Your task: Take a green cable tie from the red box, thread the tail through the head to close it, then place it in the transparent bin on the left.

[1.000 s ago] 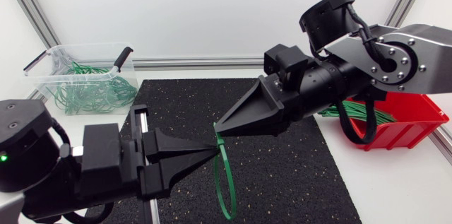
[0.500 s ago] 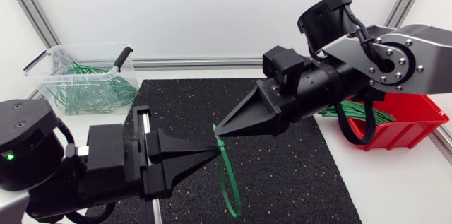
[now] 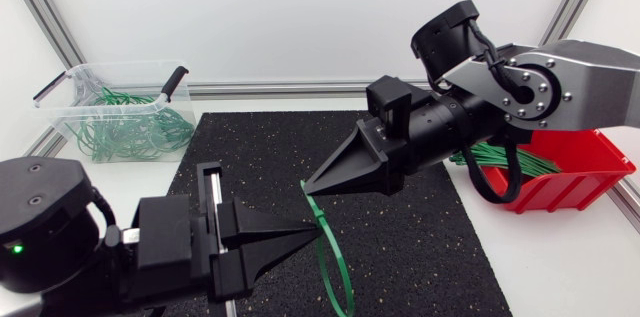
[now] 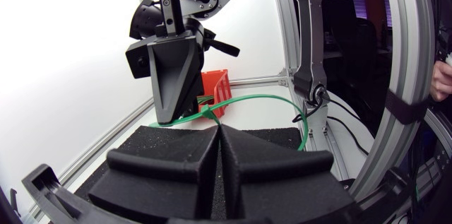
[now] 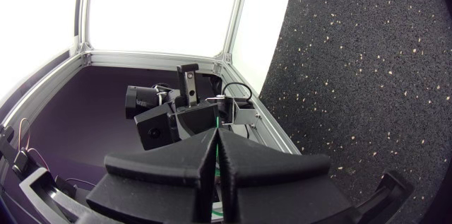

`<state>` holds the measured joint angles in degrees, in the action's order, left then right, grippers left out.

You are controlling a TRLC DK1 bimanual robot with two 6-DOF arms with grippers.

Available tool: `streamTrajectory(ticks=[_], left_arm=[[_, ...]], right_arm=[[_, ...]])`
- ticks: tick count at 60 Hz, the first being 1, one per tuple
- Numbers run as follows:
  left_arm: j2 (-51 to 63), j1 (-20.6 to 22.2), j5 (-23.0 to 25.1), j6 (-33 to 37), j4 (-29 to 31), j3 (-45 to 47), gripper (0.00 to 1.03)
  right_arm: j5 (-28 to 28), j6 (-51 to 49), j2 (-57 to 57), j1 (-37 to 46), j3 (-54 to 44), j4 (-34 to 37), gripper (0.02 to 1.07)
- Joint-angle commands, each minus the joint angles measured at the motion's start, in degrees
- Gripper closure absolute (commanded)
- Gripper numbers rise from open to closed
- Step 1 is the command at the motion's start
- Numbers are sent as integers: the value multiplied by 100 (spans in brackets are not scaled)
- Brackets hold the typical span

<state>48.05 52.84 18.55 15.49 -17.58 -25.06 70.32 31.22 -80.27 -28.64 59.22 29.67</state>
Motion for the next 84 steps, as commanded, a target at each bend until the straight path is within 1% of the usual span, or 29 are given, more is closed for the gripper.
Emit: streamTrajectory(ticks=[1, 3, 5, 8, 9, 12, 17, 21, 24, 26, 28, 33, 37, 43, 46, 53, 61, 70, 78, 84], left_arm=[[29, -98, 185, 7, -17, -17, 99], [29, -248, 185, -81, -8, -43, 99], [38, -441, 185, -151, 36, -87, 99], [90, -740, 220, -213, 80, -131, 99], [117, -863, 228, -248, 80, -157, 99], [205, -1188, 237, -336, 80, -228, 99], [354, -1680, 255, -432, 45, -333, 99], [521, -2076, 255, -626, 36, -518, 99], [644, -2357, 246, -731, 27, -641, 99], [741, -2533, 246, -740, 18, -720, 99], [872, -2691, 220, -758, -35, -808, 99], [1215, -3104, 70, -872, -96, -1080, 99], [1479, -3473, -106, -907, -237, -1291, 99], [1901, -4018, -299, -995, -298, -1730, 99], [2138, -4300, -466, -1004, -316, -1985, 99], [2560, -4844, -914, -1030, -316, -2627, 99], [2929, -5512, -1204, -1039, -114, -3559, 99], [3571, -6075, -1503, -1039, 502, -4710, 99], [4327, -6400, -1740, -1030, 1222, -5642, 99], [5012, -6532, -2083, -960, 1873, -6310, 99]], right_arm=[[-115, -55, 275, 96, -51, -67, 101], [-133, -81, 372, 113, -95, -67, 101], [-168, -134, 460, 175, -130, -67, 96], [-274, -239, 504, 210, -183, -58, 82], [-344, -319, 512, 219, -209, -49, 75], [-713, -591, 530, 210, -315, -49, 60], [-1240, -934, 486, 131, -482, -67, 47], [-1733, -1145, 337, 113, -526, -102, 30], [-2023, -1373, 187, 105, -552, -111, 14], [-2242, -1540, 90, 113, -561, -119, 9], [-2497, -1681, 3, 140, -578, -181, 6], [-2796, -1909, -94, 272, -622, -366, 6], [-3323, -2059, -59, 316, -701, -603, 6], [-3781, -2208, -6, 386, -728, -664, 6], [-4158, -2296, 29, 386, -728, -664, 6], [-4774, -2463, 240, 377, -789, -779, 6], [-5169, -2586, 389, 430, -816, -910, 6], [-5248, -2709, 460, 544, -851, -928, 6], [-5371, -2815, 591, 544, -956, -972, 6], [-5424, -2867, 653, 544, -1018, -972, 6]])
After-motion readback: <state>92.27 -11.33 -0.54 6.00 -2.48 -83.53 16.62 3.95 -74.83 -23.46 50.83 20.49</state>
